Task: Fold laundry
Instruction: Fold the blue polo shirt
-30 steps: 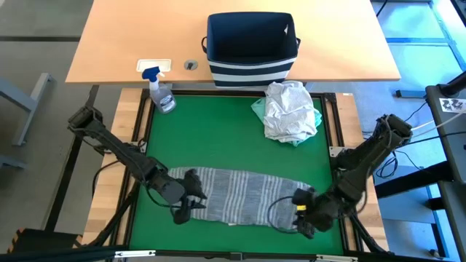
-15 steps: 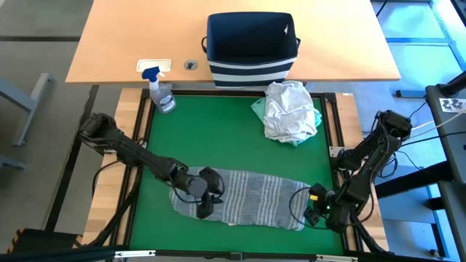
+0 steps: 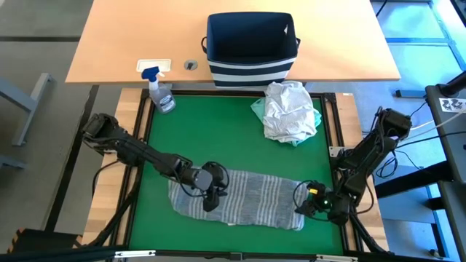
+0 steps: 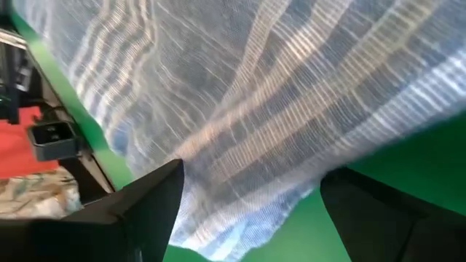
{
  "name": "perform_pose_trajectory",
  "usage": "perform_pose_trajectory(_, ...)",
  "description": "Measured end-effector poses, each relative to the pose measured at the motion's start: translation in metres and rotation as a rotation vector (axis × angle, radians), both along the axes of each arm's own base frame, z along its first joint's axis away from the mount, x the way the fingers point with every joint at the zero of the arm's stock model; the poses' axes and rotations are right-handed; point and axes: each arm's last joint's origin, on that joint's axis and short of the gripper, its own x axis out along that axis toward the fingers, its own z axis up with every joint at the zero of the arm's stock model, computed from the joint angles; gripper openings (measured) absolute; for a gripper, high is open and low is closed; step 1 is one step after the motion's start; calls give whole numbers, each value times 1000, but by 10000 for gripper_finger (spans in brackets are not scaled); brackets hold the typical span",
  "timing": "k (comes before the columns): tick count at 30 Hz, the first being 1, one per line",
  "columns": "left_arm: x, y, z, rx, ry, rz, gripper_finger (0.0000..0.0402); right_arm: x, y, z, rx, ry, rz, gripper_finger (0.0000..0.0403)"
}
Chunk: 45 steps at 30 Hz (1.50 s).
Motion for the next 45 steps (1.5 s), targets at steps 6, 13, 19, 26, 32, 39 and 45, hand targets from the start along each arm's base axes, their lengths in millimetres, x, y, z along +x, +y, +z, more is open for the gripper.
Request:
perform_pose_trajectory(6,2,5,0,23,-2,-2,151,1,-2,-2,-44,-54,10,302)
perform_pose_trajectory(13,2,7,0,43,-3,-15,151,3,-4,-1,-102,-147,-47,208)
perform_pose_trajectory(19,15,-1,-23,6,10,-93,151,3,-3,-7,-102,-108,-31,82)
perform_pose_trajectory(26,53,-5,-58,-25,-99,-102,151,5,2,-6,-75,-102,-34,16)
perform_pose_trajectory(32,84,-3,-91,34,-54,-115,151,12,14,8,-28,-123,-21,7)
perform_pose_trajectory(39,93,-7,-113,46,-26,-119,151,34,30,41,25,-200,-34,5)
perform_pose_trajectory(45,93,-7,-115,65,-29,-135,151,68,25,69,-18,-273,-45,4)
